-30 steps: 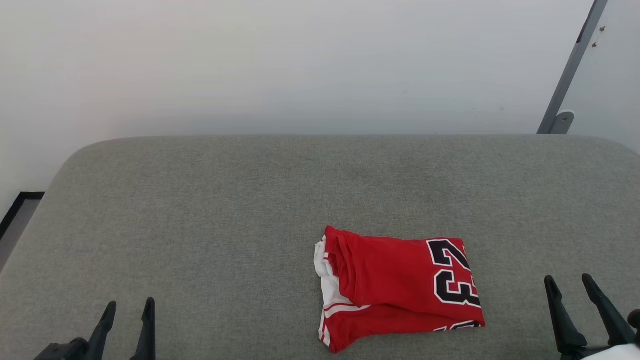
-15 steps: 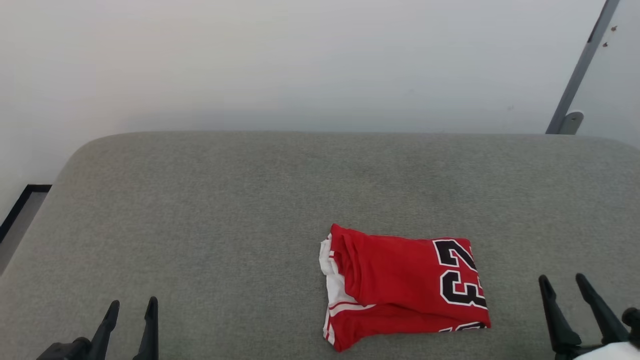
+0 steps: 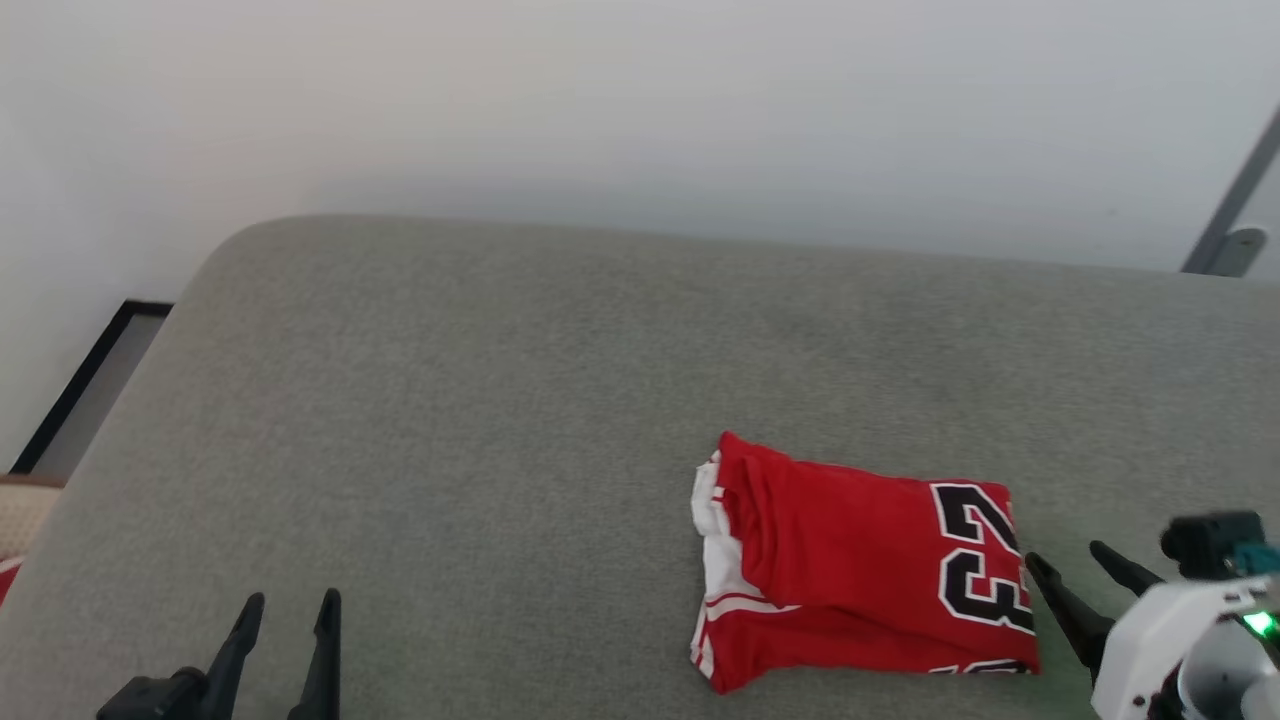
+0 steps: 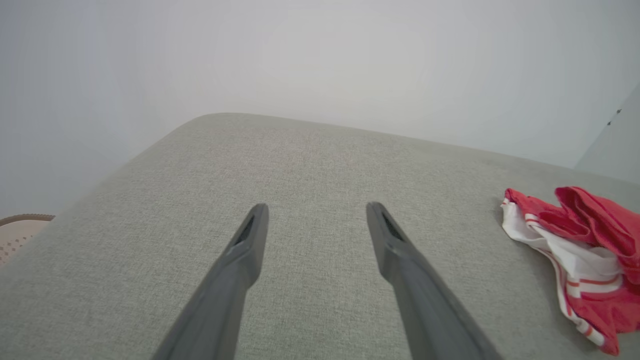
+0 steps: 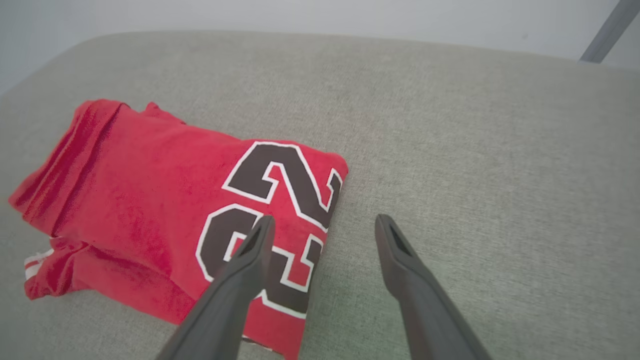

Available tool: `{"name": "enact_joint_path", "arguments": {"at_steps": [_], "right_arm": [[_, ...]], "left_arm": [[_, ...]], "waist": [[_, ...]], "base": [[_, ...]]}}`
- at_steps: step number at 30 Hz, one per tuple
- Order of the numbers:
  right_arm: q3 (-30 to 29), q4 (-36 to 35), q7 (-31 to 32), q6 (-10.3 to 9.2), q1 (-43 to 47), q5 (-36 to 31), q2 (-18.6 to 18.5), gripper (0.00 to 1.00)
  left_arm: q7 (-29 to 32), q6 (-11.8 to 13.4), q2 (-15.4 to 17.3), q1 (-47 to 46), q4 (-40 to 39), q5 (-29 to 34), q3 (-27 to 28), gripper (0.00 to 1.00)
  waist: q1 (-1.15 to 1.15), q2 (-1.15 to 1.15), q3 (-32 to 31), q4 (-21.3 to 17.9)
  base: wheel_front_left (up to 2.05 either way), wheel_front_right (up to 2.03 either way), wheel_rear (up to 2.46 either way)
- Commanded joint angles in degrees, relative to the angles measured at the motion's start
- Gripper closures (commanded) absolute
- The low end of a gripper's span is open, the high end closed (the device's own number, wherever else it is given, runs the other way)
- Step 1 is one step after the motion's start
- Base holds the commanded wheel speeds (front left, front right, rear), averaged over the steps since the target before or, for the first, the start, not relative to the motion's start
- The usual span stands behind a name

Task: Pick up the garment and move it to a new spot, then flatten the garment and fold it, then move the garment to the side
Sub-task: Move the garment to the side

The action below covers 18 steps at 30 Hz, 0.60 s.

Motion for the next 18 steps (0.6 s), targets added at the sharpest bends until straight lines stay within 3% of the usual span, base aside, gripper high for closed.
{"name": "enact_joint_path", "arguments": {"at_steps": [1,8,18], "right_arm": [[1.18,0.65,2.35,0.00,-1.61,1.39,-0.66,0.00],[6.75,3.91,15.68,0.00,-8.87,5.39,-4.52,0.00],[11.41,11.32,33.38,0.00,-15.44,10.73,-3.11,0.00]], "left_arm": [[-0.29,-0.20,0.20,-1.08,-0.01,0.23,-0.39,0.00],[-0.29,-0.19,0.28,-3.20,0.19,-0.27,-2.46,0.00],[-0.29,-0.19,0.04,-6.41,1.23,-0.92,-4.63,0.00]], "waist": [[0.00,0.00,0.91,1.21],[0.00,0.00,4.19,4.41],[0.00,0.00,8.25,7.45]], "base": [[0.00,0.00,0.00],[0.00,0.00,0.00],[0.00,0.00,0.00]]}}
